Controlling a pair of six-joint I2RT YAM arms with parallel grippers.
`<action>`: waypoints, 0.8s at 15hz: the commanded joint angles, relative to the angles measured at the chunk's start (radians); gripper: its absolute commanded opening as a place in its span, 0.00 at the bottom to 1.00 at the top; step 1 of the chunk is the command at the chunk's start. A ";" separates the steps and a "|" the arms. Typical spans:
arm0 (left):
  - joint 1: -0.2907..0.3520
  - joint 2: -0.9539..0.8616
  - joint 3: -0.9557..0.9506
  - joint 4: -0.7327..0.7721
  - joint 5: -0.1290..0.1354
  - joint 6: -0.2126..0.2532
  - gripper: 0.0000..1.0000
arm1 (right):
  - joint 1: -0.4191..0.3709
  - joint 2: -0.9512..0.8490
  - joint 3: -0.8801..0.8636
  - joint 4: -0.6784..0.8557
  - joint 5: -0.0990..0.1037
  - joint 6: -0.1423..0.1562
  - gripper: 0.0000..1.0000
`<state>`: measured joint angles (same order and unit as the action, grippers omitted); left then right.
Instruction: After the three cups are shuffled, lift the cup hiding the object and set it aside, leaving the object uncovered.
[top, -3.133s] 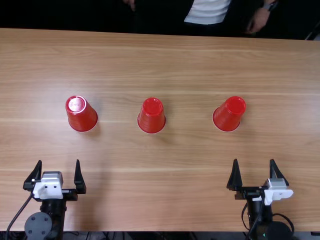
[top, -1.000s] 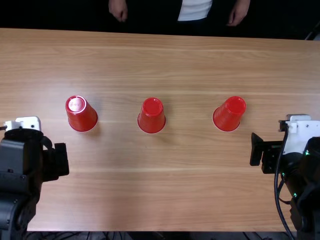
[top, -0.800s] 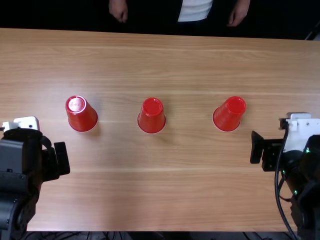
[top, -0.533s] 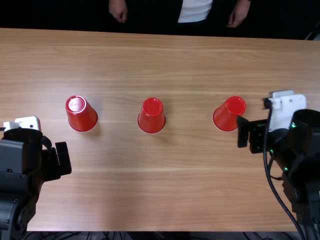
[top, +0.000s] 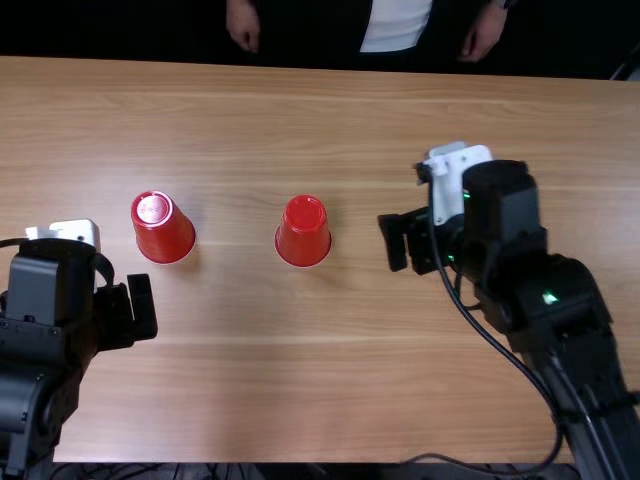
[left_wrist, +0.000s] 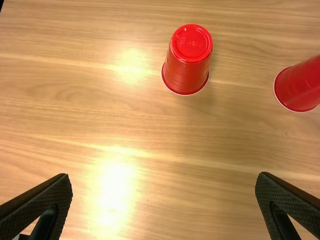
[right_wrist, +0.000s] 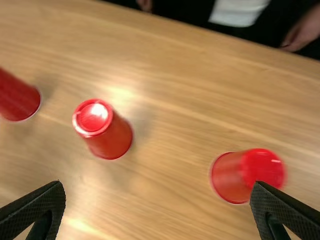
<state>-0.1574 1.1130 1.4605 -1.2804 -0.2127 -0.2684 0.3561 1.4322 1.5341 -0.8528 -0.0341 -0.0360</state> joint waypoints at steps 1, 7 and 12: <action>-0.005 0.001 0.026 -0.001 0.007 -0.011 1.00 | 0.035 0.070 0.061 0.003 -0.010 0.040 1.00; -0.004 0.001 0.023 0.007 0.007 -0.011 1.00 | 0.130 0.292 0.190 -0.008 -0.012 0.084 1.00; -0.004 -0.001 0.017 0.014 0.007 -0.011 1.00 | 0.161 0.428 0.218 0.009 -0.014 0.091 1.00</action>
<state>-0.1574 1.1126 1.4605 -1.2697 -0.2062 -0.2691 0.5041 1.8404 1.7065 -0.8478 -0.0414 0.0410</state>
